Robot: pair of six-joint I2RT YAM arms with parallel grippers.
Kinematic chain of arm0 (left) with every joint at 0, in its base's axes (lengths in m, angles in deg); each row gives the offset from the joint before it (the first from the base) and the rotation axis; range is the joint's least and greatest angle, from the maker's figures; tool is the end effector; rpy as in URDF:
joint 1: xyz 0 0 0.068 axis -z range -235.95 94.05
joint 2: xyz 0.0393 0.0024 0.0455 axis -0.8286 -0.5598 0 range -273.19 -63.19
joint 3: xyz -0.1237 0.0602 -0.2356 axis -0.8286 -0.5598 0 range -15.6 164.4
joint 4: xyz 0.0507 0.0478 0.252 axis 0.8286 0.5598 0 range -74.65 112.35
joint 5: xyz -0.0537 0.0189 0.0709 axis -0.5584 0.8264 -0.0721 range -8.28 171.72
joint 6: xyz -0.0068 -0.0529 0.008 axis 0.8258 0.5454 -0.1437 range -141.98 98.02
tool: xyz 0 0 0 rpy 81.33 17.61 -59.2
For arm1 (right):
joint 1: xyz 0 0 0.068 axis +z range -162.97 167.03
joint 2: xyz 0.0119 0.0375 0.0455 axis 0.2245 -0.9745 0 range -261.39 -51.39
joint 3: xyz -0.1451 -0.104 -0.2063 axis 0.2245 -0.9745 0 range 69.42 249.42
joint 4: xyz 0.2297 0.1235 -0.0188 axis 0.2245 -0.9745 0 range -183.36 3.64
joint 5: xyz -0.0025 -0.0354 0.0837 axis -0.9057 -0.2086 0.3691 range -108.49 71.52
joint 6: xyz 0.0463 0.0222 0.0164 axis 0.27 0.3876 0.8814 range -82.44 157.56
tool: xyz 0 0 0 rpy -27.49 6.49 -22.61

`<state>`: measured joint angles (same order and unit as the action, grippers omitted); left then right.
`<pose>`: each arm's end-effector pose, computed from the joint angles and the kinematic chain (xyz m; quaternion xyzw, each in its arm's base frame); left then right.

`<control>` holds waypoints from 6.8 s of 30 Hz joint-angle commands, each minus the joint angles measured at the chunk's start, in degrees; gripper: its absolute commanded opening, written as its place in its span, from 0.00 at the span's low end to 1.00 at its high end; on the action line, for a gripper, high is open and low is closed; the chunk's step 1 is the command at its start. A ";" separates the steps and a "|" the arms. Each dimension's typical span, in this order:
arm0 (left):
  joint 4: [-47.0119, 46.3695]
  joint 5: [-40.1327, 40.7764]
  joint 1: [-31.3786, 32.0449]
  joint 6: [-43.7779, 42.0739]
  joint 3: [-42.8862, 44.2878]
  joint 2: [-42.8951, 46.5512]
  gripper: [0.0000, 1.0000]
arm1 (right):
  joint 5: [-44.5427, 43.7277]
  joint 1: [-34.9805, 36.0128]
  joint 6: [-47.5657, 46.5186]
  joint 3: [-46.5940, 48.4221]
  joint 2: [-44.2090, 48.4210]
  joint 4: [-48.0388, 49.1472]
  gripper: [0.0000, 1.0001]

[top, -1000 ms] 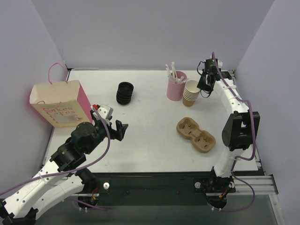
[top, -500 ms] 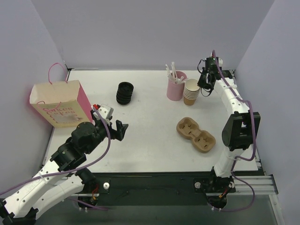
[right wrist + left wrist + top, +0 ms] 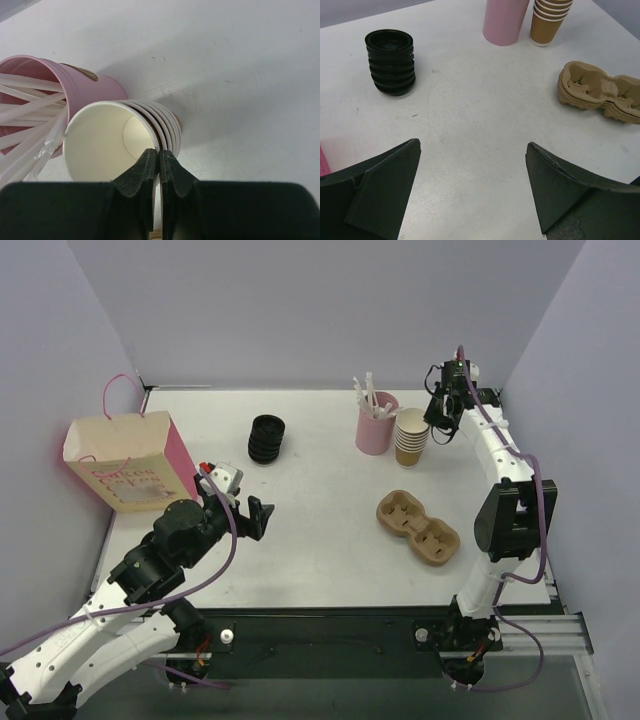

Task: Pack the takeout coffee

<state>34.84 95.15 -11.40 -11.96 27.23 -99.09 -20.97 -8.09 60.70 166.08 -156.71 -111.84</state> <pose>0.1114 -0.0982 0.3338 0.1602 0.7616 -0.2037 0.5939 0.4302 0.0351 0.3291 0.1502 0.8705 0.0948 0.4590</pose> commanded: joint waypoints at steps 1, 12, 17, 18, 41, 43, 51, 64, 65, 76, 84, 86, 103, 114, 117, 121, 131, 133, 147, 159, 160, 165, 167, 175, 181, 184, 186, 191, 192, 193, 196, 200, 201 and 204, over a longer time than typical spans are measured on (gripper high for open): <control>-2.52 -0.34 0.27 -0.44 0.59 -0.13 0.96 | 0.81 -1.02 2.18 1.25 3.80 -0.37 0.00; -2.52 -0.34 0.27 -0.53 0.59 -0.66 0.96 | 3.80 -3.13 4.37 0.02 7.58 0.95 0.00; -2.43 0.28 0.27 -0.71 0.50 -0.84 0.96 | 4.85 -3.74 4.99 0.98 10.12 0.86 0.00; -2.52 0.45 0.18 -0.79 0.59 -0.84 0.96 | 4.77 -3.83 5.25 1.07 10.74 0.78 0.00; -1.91 14.69 0.09 -1.06 -0.11 3.20 0.91 | -0.82 19.41 11.14 -20.00 36.85 4.55 0.00; -2.26 15.13 0.18 -1.06 -0.29 3.73 0.92 | -3.57 23.66 12.02 -21.51 35.98 5.95 0.00; -1.91 16.28 0.18 -0.97 -0.29 4.08 0.91 | -6.75 38.08 14.13 -24.94 22.72 12.89 0.00; -1.91 15.75 0.18 -1.06 -0.20 3.47 0.91 | -8.15 44.16 16.32 -25.64 9.96 15.10 0.00; -1.91 15.49 0.27 -1.06 -0.20 3.38 0.91 | -8.33 44.51 16.59 -26.43 9.70 15.10 0.01; -2.08 14.34 0.27 -1.32 -0.38 2.68 0.91 | -9.30 44.77 17.73 -27.93 10.31 14.84 0.21; 3.45 12.76 0.36 -1.94 4.36 1.28 0.91 | -7.89 45.56 15.98 -28.89 18.38 10.01 0.30; 4.33 15.04 0.27 -2.37 5.85 -2.58 0.91 | -8.59 47.14 15.36 -31.53 23.39 9.39 0.31; 9.43 8.90 -10.54 -7.91 47.40 -58.38 0.77 | -17.29 59.27 10.00 -44.63 46.51 8.86 0.30; 17.85 6.87 -13.44 -14.68 71.76 -85.27 0.66 | -20.28 61.12 9.12 -47.97 51.53 9.65 0.29; 20.32 6.78 -14.06 -15.82 76.68 -89.68 0.60 | -21.16 61.21 8.68 -48.15 51.79 9.74 0.29; 20.50 8.72 -14.41 -16.88 78.37 -91.72 0.59 | -22.04 61.30 7.80 -47.88 51.88 9.83 0.29; 20.24 8.63 -15.55 -17.05 79.43 -94.61 0.56 | -22.74 61.38 6.57 -47.01 50.56 10.09 0.28; 20.15 8.72 -15.90 -17.14 79.51 -94.97 0.54 | -22.66 61.38 6.31 -46.83 50.30 10.18 0.28; 21.03 8.63 -16.78 -17.40 81.27 -97.25 0.42 | -23.27 61.38 5.78 -46.48 50.83 10.18 0.28; 21.47 8.72 -16.78 -17.67 81.36 -97.61 0.33 | -23.71 61.38 5.69 -46.65 50.91 10.18 0.28; 21.56 8.80 -16.78 -17.75 81.36 -97.52 0.33 | -23.88 61.38 5.61 -46.74 51.00 10.18 0.28; 21.73 8.89 -16.78 -17.84 81.54 -97.69 0.30 | -24.15 61.38 5.43 -46.92 52.06 10.18 0.28; 21.82 9.07 -16.78 -18.02 81.71 -97.43 0.27 | -24.32 61.38 5.43 -47.09 52.40 10.18 0.28; 22.79 9.07 -16.61 -17.49 82.85 -96.20 0.21 | -24.24 61.47 5.60 -47.09 52.41 10.09 0.28; 23.40 8.89 -16.43 -17.32 83.03 -95.15 0.21 | -23.89 61.38 5.78 -46.74 52.23 10.18 0.28; 24.19 8.89 -16.43 -17.05 83.47 -94.71 0.17 | -23.89 61.38 5.87 -46.65 52.32 10.18 0.28; 25.33 9.16 -16.08 -16.53 84.43 -94.18 0.15 | -23.89 61.38 6.13 -46.57 52.32 10.18 0.28; 28.41 4.62 -14.76 -13.72 86.63 -89.28 0.15 | -24.76 61.38 6.66 -46.47 52.84 12.01 0.28; 29.20 2.85 -14.76 -11.80 86.98 -88.21 0.15 | -24.68 61.38 6.05 -46.65 53.19 12.81 0.29; 29.90 0.83 -14.85 -10.65 87.51 -87.07 0.14 | -24.42 61.38 5.61 -46.83 53.98 13.86 0.29; 30.35 -11.63 -15.55 -5.38 84.46 -80.92 0.13 | -24.24 61.38 4.46 -47.70 56.00 18.17 0.29; 24.74 -30.53 -16.95 1.65 74.00 -68.82 0.13 | -24.33 61.38 4.64 -50.86 59.08 28.51 0.29; 22.72 -34.40 -17.13 5.24 70.67 -66.52 0.13 | -23.80 61.30 4.55 -52.96 59.78 30.73 0.29; 12.01 -46.36 -18.71 14.65 57.84 -56.59 0.13 | -21.18 61.21 2.89 -57.88 62.07 41.27 0.30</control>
<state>58.46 69.62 -28.34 -11.26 95.49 -166.19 -43.13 52.76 65.31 113.41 -96.75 -86.20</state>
